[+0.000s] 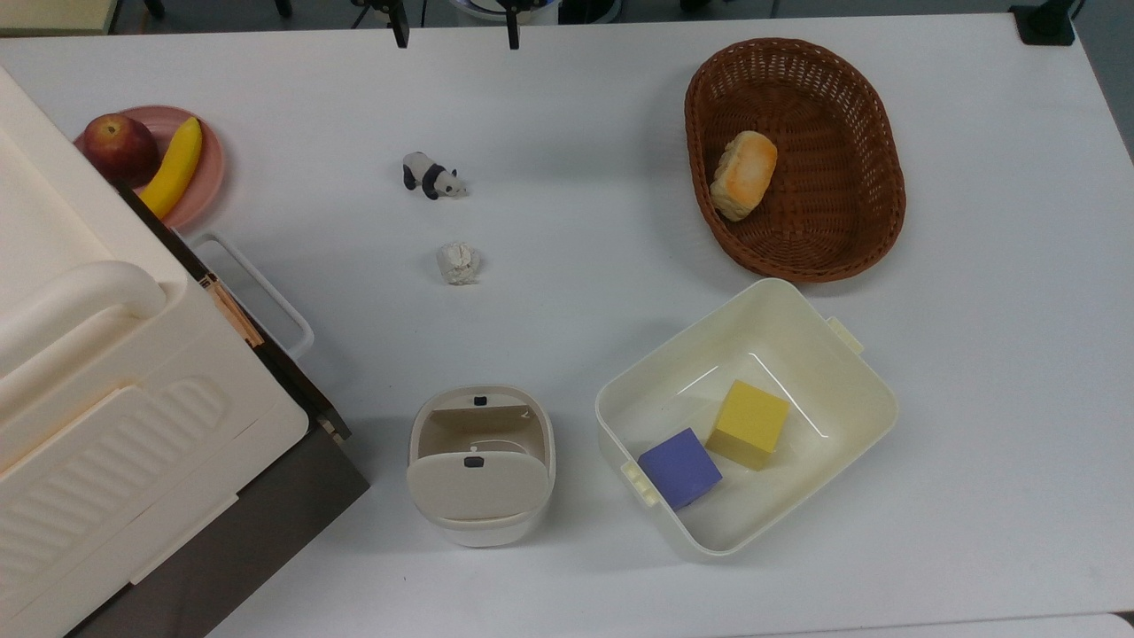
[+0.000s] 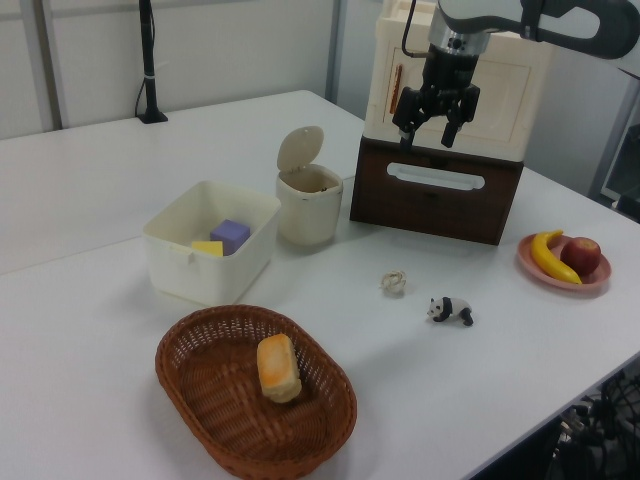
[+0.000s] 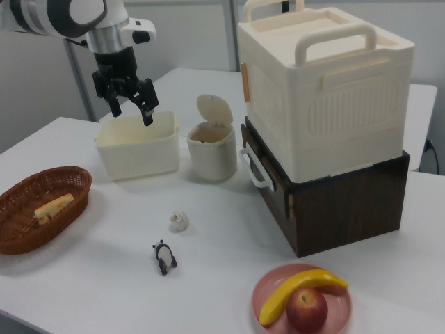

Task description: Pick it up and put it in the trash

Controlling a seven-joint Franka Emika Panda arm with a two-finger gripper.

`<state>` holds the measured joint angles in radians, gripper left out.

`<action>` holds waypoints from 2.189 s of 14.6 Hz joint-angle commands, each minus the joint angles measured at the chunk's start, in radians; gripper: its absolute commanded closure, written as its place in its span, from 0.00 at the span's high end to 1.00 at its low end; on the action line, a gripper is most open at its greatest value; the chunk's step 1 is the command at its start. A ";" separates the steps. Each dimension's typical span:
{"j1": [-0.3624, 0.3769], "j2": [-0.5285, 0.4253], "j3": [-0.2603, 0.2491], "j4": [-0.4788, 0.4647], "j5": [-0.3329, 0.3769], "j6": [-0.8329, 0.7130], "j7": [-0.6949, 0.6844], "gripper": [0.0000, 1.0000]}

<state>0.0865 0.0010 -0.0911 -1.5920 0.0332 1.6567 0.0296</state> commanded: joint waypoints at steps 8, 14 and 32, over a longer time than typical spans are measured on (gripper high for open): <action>0.032 0.002 -0.010 -0.013 0.022 -0.023 -0.003 1.00; 0.033 0.050 0.019 -0.048 0.014 0.104 0.018 1.00; 0.027 0.346 0.041 -0.164 -0.104 0.339 0.033 1.00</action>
<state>0.1067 0.3725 -0.0329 -1.7181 -0.0377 1.9778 0.0450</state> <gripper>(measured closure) 0.000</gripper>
